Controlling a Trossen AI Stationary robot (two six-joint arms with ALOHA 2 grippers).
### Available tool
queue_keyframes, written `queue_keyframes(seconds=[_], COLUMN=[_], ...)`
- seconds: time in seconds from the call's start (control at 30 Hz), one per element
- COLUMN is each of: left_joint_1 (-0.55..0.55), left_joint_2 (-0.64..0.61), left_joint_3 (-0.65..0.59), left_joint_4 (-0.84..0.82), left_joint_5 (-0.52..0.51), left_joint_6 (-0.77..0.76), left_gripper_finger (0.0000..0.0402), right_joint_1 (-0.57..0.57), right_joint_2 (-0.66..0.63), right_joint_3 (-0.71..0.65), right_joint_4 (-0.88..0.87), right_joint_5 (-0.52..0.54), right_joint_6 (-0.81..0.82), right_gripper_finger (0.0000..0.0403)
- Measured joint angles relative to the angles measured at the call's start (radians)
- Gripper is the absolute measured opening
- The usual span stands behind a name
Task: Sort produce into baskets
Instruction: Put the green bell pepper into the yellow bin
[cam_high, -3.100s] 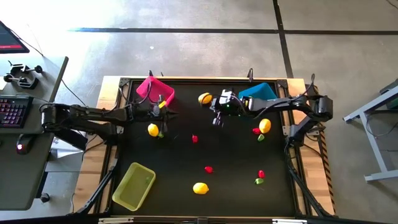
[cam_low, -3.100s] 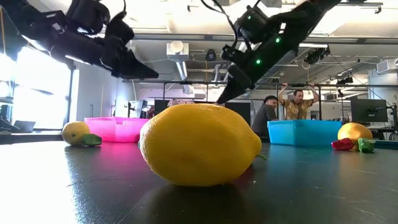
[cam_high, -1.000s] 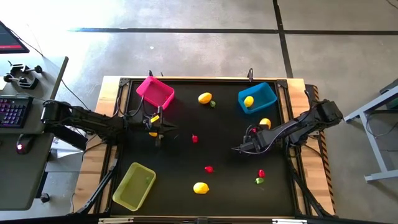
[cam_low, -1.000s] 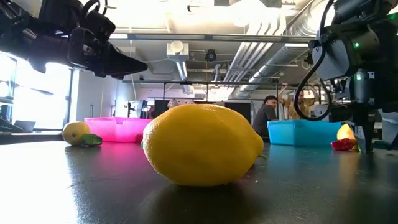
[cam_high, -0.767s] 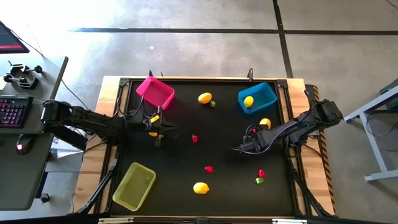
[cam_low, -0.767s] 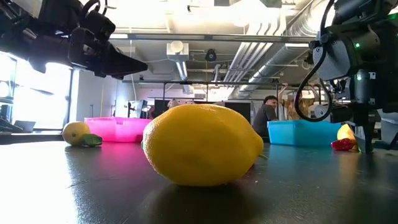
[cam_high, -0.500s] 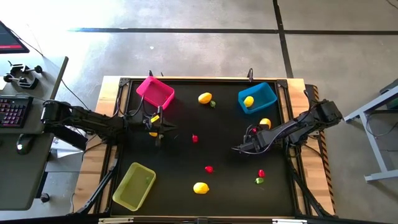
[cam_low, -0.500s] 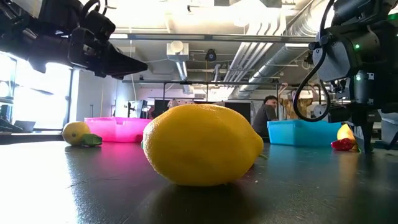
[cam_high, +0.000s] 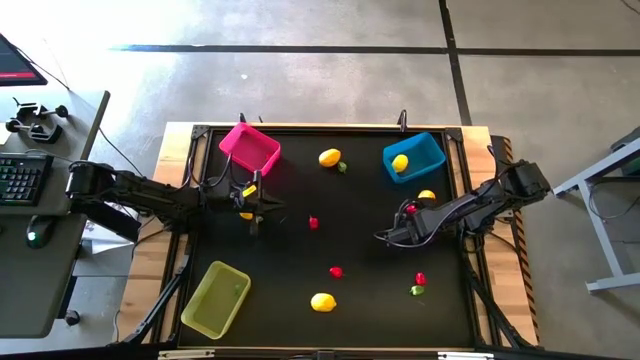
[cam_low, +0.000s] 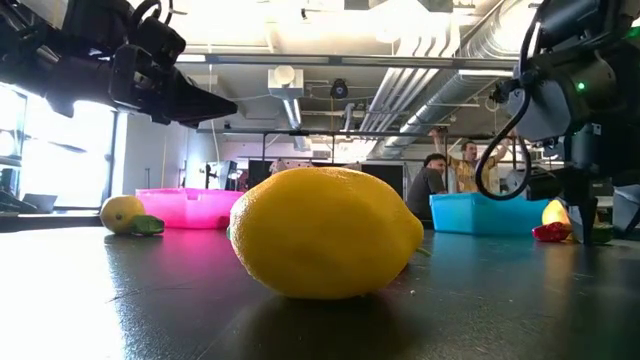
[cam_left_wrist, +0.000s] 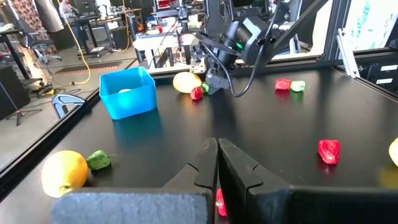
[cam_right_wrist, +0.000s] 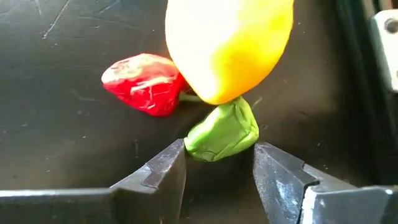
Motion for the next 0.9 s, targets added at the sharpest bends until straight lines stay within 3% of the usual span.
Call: queue_keyframes(seconds=[0.47, 0.6, 0.83, 0.9], left_joint_1=[0.0, 0.0, 0.0, 0.0], left_joint_2=[0.0, 0.0, 0.0, 0.0], left_joint_3=[0.0, 0.0, 0.0, 0.0], left_joint_4=[-0.001, -0.002, -0.002, -0.002], left_joint_5=[0.0, 0.0, 0.0, 0.0], left_joint_6=[-0.002, -0.003, -0.003, -0.003], left_gripper_finger=[0.0, 0.0, 0.0, 0.0], right_joint_1=[0.0, 0.001, 0.001, 0.001], right_joint_2=[0.0, 0.0, -0.001, -0.001], right_joint_3=[0.011, 0.011, 0.013, 0.021], right_joint_4=[-0.053, -0.047, -0.048, -0.049], right_joint_5=[-0.019, -0.019, -0.019, -0.019], right_joint_6=[-0.263, -0.291, -0.351, -0.38], right_gripper_finger=[0.016, 0.012, 0.0014, 0.0006])
